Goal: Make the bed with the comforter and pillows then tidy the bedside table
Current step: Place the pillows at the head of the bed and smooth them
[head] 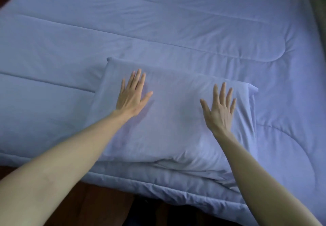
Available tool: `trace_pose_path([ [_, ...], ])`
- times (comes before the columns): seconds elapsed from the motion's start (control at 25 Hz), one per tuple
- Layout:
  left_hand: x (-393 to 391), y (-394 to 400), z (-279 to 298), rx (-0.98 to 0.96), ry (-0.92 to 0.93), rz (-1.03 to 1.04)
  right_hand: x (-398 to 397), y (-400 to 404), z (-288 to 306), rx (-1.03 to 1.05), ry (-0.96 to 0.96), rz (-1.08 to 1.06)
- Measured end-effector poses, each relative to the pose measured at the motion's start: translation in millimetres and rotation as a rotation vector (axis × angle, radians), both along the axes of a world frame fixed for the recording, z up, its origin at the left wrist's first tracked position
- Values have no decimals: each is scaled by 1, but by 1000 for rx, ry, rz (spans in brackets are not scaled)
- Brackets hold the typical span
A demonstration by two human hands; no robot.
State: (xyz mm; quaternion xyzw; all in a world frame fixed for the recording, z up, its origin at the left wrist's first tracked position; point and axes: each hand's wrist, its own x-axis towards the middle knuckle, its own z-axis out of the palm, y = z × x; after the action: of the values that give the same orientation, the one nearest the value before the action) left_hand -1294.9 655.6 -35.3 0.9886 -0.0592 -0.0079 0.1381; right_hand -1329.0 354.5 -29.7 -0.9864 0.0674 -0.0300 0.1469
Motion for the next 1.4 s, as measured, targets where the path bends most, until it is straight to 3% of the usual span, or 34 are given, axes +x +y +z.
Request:
trace_pose_path([
  [0.16,36,-16,33,-144,-214,0,36,73,30,125,-259,91],
  [0.24,21,-11,6,-85,-176,-6,29,92,1,79,-161,140],
  [0.32,-3,4,-34,99,-18,-18,16,94,-38,-47,60,203],
  [0.4,-10,18,-48,125,47,-25,17,90,-50,-46,132,194],
  [0.64,-32,22,-3,-170,-253,-46,-16,108,1,160,-239,160],
  [0.8,-80,15,-44,111,23,-152,-58,112,-39,-85,123,328],
  [0.88,-74,15,-39,105,60,-132,-54,104,-34,-67,161,280],
  [1.04,-54,-11,14,-95,-126,-158,-46,77,29,128,-179,139],
  [1.12,-56,-36,25,-174,-197,-171,-54,54,36,166,-241,54],
  [1.2,-69,-58,4,-120,-177,-253,-69,31,13,107,-123,-1],
  [1.32,-91,-67,-41,115,-36,-352,-93,5,-32,-82,187,50],
  [1.4,-84,-69,-39,120,-22,-337,-85,-5,-31,-57,178,40],
])
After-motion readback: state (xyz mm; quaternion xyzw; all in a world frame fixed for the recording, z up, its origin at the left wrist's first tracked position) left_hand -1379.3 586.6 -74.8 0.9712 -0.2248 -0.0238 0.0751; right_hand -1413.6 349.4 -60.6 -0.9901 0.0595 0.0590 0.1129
